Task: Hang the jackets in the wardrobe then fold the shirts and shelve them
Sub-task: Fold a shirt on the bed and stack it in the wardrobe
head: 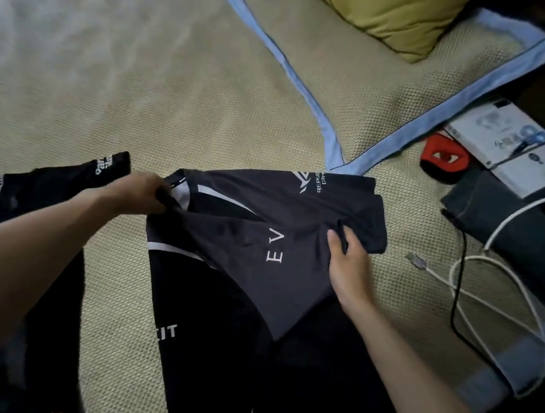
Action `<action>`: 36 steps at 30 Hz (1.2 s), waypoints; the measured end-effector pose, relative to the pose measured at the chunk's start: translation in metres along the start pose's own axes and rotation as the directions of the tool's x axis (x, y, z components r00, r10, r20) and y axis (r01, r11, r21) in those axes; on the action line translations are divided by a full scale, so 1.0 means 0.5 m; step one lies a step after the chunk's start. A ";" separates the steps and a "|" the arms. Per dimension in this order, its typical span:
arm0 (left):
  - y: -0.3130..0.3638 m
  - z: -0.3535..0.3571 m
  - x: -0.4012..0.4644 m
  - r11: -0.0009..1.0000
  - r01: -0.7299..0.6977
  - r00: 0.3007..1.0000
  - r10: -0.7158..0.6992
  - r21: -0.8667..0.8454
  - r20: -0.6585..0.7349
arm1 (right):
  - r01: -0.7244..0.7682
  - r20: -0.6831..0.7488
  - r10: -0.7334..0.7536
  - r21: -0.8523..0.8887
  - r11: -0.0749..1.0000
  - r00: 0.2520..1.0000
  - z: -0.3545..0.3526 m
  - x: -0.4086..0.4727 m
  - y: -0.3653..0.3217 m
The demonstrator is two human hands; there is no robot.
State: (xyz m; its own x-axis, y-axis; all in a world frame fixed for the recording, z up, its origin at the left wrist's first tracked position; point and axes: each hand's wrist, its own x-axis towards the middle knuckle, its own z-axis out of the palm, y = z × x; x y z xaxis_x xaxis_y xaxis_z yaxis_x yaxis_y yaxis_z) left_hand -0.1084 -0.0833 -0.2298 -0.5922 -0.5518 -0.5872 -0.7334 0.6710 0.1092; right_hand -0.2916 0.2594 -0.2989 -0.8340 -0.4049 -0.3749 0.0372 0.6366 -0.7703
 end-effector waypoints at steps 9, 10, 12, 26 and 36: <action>0.011 -0.049 0.024 0.667 0.111 0.990 -0.141 -0.737 0.021 | 0.117 -0.179 -0.080 0.210 0.971 0.981 -0.104 0.140 -0.096; 0.019 -0.031 0.037 0.660 0.112 0.978 -0.204 -0.743 -0.034 | 0.066 -0.178 -0.030 0.198 0.978 0.984 -0.103 0.165 -0.086; 0.041 0.009 0.053 0.678 0.112 0.947 -0.295 -0.727 -0.129 | -0.046 -0.131 0.061 0.112 0.993 0.990 -0.099 0.202 -0.057; 0.174 0.260 -0.301 0.924 -0.190 0.976 0.143 -0.332 -0.162 | 0.040 -0.090 -0.063 -0.238 0.970 0.994 -0.172 0.039 0.036; 0.248 0.526 -0.614 0.927 0.012 0.909 0.145 -0.374 0.391 | -0.035 0.492 0.298 -0.474 0.880 0.818 -0.205 -0.198 0.152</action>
State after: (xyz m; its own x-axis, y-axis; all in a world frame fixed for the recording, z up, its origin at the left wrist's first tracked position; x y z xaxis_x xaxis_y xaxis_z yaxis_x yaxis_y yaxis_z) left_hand 0.0704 0.2995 -0.2467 -0.5147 -0.2105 -0.8311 -0.8122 0.4302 0.3940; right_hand -0.2627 0.4153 -0.2675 -0.4004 -0.4648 -0.7897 -0.1986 0.8853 -0.4204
